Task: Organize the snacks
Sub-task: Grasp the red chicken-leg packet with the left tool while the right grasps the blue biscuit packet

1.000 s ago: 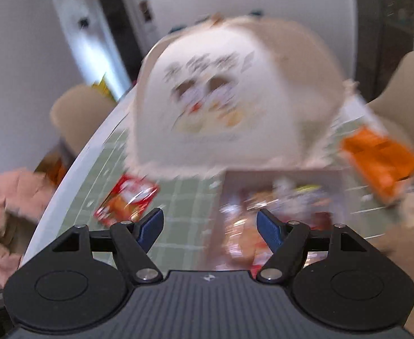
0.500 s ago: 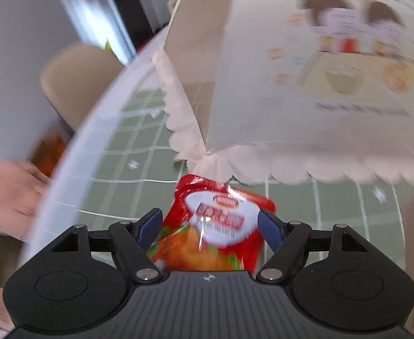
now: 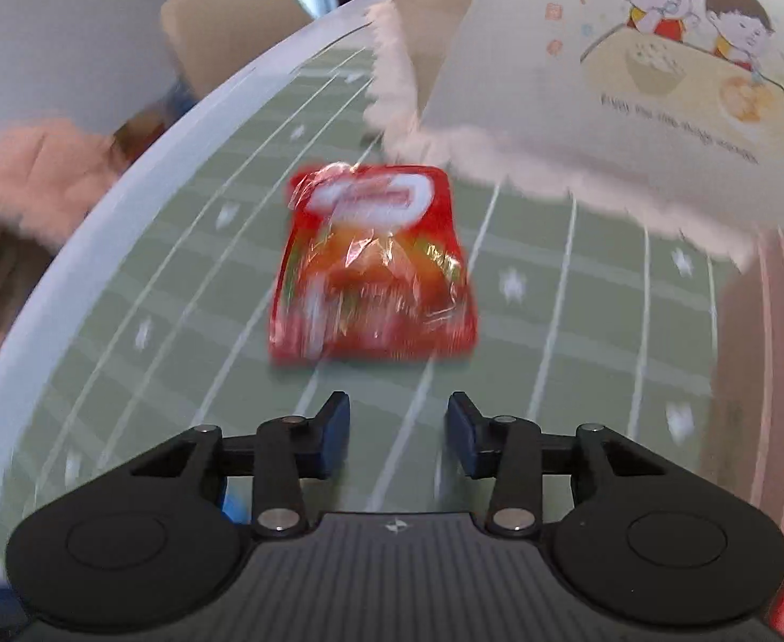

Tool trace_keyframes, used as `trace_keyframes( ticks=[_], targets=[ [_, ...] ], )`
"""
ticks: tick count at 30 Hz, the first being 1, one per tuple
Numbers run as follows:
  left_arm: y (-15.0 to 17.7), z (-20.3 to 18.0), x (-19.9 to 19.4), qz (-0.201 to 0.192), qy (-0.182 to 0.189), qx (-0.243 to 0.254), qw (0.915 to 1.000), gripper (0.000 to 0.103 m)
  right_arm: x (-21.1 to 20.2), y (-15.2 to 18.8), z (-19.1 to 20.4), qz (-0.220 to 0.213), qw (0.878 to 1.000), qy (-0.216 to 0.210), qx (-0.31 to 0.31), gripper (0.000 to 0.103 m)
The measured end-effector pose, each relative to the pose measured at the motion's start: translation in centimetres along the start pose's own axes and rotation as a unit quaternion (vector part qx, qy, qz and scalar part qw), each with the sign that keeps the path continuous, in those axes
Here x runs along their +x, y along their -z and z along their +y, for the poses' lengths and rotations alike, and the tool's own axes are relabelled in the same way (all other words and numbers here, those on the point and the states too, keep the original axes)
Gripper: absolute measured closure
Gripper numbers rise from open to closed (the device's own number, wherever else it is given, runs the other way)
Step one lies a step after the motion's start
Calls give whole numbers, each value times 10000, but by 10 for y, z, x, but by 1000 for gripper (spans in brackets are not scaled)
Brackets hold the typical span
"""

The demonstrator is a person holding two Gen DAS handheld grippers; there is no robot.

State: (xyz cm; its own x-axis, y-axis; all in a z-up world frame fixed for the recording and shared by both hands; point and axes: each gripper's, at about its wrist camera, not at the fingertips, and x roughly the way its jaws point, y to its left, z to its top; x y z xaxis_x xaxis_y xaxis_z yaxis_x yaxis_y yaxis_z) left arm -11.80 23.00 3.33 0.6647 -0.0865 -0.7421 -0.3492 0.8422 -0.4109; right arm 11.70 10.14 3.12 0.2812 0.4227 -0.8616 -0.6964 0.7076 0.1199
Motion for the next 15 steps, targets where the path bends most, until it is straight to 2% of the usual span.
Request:
trace_keyframes(
  ticks=[3,4,5,7,10,14,15],
  targets=[
    [-10,-5,2,-44,64,-35,10000,78,-23,29,5,-2,9997,-124,-215,63],
    [-13,-5,2,-89,42,-54,9999,78,-32,35,7,-59,9996,-158,-204,58],
    [-16,-5,0,-169,-21,-85,9998,78,-42,41,9,-110,9996,-249,-121,44],
    [-22,0,-5,-378,-226,-216,9988,78,-55,53,14,-157,9984,-492,241,27],
    [-36,12,-9,-635,-450,-405,9961,78,-54,67,36,-47,9948,-702,732,27],
    [-60,19,-20,-1098,-634,-644,9898,78,-36,71,65,37,9954,-317,905,27],
    [-66,19,-23,-1194,-633,-678,9885,78,-32,70,69,82,9941,-333,1033,26]
  ],
)
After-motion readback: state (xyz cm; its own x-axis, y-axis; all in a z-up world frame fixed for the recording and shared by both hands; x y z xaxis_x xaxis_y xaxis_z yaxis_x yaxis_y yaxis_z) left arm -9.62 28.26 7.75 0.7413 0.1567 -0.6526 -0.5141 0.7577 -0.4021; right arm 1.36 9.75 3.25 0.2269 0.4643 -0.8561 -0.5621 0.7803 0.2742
